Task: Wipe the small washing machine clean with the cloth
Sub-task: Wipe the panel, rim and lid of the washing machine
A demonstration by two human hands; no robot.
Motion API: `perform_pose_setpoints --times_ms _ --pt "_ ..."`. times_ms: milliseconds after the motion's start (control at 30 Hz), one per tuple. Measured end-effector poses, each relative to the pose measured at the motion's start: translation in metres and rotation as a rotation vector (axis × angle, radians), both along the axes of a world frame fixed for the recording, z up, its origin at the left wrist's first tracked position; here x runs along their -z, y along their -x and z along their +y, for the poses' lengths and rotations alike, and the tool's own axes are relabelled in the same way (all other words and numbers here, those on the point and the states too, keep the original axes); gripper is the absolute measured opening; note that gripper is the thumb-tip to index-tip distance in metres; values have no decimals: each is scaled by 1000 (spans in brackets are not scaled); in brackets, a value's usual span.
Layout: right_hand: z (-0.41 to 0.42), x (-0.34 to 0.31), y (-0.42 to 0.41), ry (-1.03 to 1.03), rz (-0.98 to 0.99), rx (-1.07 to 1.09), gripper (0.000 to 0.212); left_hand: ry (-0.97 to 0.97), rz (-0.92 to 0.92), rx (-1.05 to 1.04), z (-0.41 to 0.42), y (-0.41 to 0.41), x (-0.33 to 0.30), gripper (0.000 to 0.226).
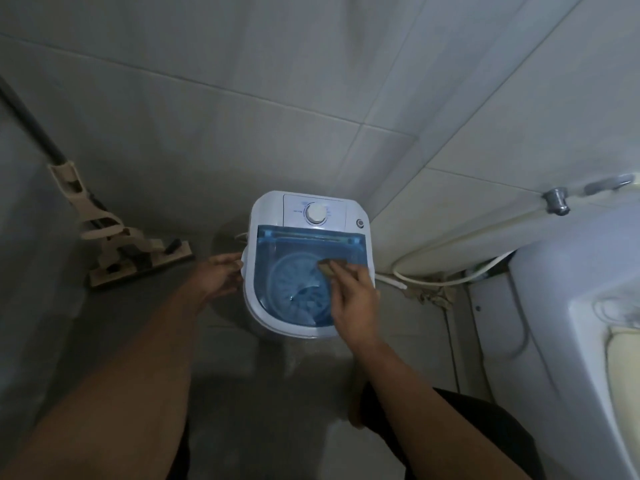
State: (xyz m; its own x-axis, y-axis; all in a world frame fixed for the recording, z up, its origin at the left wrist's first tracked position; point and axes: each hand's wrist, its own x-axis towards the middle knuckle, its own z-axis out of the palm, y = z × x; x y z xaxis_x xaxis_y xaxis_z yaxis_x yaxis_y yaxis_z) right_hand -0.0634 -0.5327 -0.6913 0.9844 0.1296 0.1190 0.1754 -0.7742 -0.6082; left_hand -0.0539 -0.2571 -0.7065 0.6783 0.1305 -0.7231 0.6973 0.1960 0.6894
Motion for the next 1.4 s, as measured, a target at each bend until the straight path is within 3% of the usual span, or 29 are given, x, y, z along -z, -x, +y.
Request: perform_pose_setpoints --times_ms 100,233,567,700,833,1100,1233,1400 --pt "-31 -2 3 78 4 129 33 0 4 -10 0 0 -1 33" --pt "-18 0 28 314 51 -62 34 3 2 -20 -1 1 -5 33" --pt "58 -39 14 930 298 -218 39 -20 3 -26 -2 3 -10 32" --pt "82 -46 10 1044 331 -315 42 -31 8 -19 0 3 -7 33" --pt "82 -49 7 907 393 -284 38 -27 12 -16 0 2 -7 32" --pt "33 -43 -7 290 454 -313 29 -22 12 -18 -1 1 -7 33" --pt "35 -35 -13 162 405 -341 23 -26 16 -28 -3 3 -9 32" --pt "20 -15 -40 179 198 -91 24 -18 4 -45 -5 2 -15 28"
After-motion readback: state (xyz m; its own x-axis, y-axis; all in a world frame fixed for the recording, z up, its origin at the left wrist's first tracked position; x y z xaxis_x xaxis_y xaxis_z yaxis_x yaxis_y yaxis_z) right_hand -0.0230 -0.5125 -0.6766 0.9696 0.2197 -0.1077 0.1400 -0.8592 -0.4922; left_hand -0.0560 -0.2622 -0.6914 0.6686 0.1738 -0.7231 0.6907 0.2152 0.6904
